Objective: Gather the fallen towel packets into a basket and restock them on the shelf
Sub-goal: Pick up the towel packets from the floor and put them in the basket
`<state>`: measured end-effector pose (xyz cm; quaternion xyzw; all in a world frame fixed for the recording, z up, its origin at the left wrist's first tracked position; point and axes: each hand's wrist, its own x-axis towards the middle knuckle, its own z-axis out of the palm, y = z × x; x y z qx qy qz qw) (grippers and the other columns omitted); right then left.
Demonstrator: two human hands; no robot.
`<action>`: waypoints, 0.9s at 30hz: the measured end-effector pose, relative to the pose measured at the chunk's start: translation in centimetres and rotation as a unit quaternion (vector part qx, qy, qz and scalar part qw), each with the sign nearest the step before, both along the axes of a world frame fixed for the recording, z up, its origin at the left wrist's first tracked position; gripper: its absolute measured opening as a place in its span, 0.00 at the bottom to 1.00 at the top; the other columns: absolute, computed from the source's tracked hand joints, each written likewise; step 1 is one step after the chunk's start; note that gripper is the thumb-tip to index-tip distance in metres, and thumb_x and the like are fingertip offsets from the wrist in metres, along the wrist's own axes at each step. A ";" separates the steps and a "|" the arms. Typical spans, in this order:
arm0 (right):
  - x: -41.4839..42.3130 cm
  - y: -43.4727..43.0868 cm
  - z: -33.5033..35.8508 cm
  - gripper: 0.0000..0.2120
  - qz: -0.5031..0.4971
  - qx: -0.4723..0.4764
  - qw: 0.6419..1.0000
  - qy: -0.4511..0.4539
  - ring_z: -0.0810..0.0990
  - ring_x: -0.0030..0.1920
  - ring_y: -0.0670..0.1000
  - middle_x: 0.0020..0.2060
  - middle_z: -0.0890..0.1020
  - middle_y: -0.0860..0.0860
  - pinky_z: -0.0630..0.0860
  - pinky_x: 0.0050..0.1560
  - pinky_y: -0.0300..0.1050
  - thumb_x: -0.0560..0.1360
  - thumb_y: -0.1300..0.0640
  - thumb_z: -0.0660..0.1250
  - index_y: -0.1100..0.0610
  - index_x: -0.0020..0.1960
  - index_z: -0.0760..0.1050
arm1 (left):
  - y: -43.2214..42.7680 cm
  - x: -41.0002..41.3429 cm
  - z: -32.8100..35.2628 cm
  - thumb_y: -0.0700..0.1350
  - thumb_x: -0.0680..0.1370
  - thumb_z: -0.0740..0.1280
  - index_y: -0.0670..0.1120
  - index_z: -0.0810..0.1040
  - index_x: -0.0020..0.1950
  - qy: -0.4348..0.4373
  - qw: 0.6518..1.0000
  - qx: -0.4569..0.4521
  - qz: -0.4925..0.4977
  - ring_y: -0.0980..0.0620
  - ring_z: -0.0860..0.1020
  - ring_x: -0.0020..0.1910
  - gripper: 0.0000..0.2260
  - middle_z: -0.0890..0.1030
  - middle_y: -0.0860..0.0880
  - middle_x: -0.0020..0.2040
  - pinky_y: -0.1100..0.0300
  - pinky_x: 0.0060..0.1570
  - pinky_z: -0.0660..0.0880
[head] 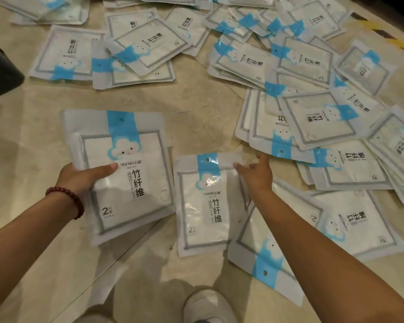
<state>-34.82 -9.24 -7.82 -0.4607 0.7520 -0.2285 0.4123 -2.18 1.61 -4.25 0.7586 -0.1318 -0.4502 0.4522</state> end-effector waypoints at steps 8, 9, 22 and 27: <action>0.2 3.1 -2.5 0.22 0.120 0.029 0.980 0.159 0.71 0.57 0.58 0.54 0.73 0.57 0.68 0.52 0.47 0.70 0.55 0.73 0.64 0.57 0.69 | 1.1 0.8 -1.3 0.47 0.52 0.79 0.48 0.81 0.46 0.038 0.998 0.018 0.037 0.51 0.83 0.41 0.24 0.85 0.52 0.40 0.57 0.40 0.77; 0.2 3.3 -2.7 0.17 0.108 0.011 0.986 0.123 0.71 0.53 0.57 0.50 0.73 0.56 0.67 0.48 0.46 0.71 0.57 0.72 0.62 0.54 0.68 | 1.1 0.8 -1.4 0.47 0.52 0.79 0.48 0.81 0.47 0.038 0.999 0.017 0.034 0.50 0.83 0.41 0.24 0.85 0.52 0.40 0.57 0.40 0.77; 3.3 0.4 2.3 0.16 0.033 -0.029 0.960 -0.276 0.81 0.52 0.56 0.54 0.80 0.57 0.80 0.52 0.54 0.72 0.68 0.68 0.57 0.57 0.72 | -0.2 -0.9 1.1 0.48 0.60 0.75 0.45 0.81 0.51 0.076 0.996 -0.021 -0.053 0.48 0.84 0.44 0.20 0.85 0.46 0.47 0.53 0.47 0.78; 8.0 2.0 3.4 0.10 0.060 -0.092 0.966 -0.234 0.81 0.45 0.51 0.46 0.80 0.53 0.79 0.44 0.42 0.72 0.66 0.68 0.58 0.51 0.72 | -1.5 -3.3 2.0 0.70 0.55 0.69 0.46 0.79 0.56 0.081 0.995 0.016 -0.054 0.46 0.82 0.49 0.38 0.83 0.46 0.50 0.51 0.51 0.77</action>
